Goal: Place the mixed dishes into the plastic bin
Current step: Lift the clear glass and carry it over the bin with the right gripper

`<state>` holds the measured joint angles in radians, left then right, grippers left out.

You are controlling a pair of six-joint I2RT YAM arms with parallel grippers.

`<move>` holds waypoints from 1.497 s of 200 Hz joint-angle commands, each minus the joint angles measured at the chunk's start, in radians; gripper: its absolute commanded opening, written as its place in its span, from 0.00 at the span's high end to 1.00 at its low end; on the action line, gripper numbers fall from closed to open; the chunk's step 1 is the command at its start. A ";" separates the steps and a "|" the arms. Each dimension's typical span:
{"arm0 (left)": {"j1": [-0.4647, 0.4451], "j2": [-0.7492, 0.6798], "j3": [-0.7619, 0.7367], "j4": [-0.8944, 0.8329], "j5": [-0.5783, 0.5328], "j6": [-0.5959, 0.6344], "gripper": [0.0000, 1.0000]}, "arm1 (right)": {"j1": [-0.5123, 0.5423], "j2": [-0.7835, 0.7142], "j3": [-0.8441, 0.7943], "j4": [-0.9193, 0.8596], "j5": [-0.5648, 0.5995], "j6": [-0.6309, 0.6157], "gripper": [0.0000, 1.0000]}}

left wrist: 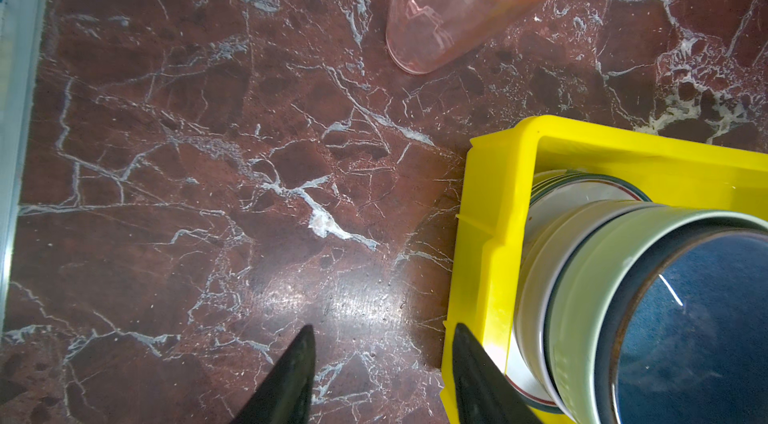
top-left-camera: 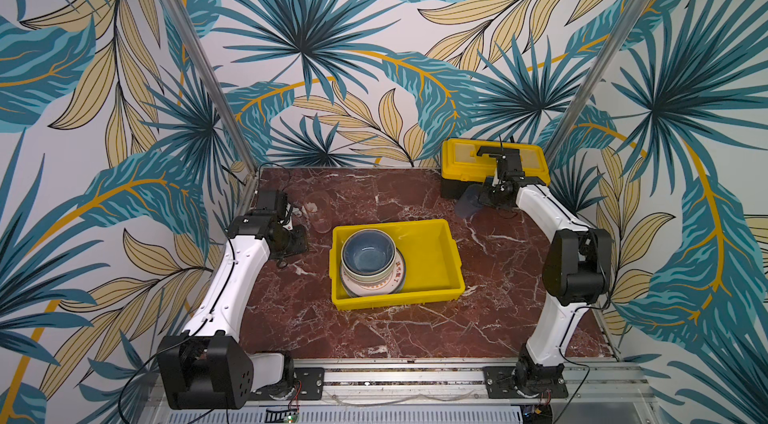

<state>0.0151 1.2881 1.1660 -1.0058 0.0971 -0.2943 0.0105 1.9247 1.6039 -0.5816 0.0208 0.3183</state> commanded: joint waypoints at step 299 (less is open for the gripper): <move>0.022 -0.081 -0.045 0.087 -0.056 0.013 0.04 | 0.370 -0.185 0.223 -0.533 -0.006 -0.190 1.00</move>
<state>0.0273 1.2266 1.1320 -0.9371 0.0582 -0.2943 0.3695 1.6836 1.8114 -1.1030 0.0036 0.1295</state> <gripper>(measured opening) 0.955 0.086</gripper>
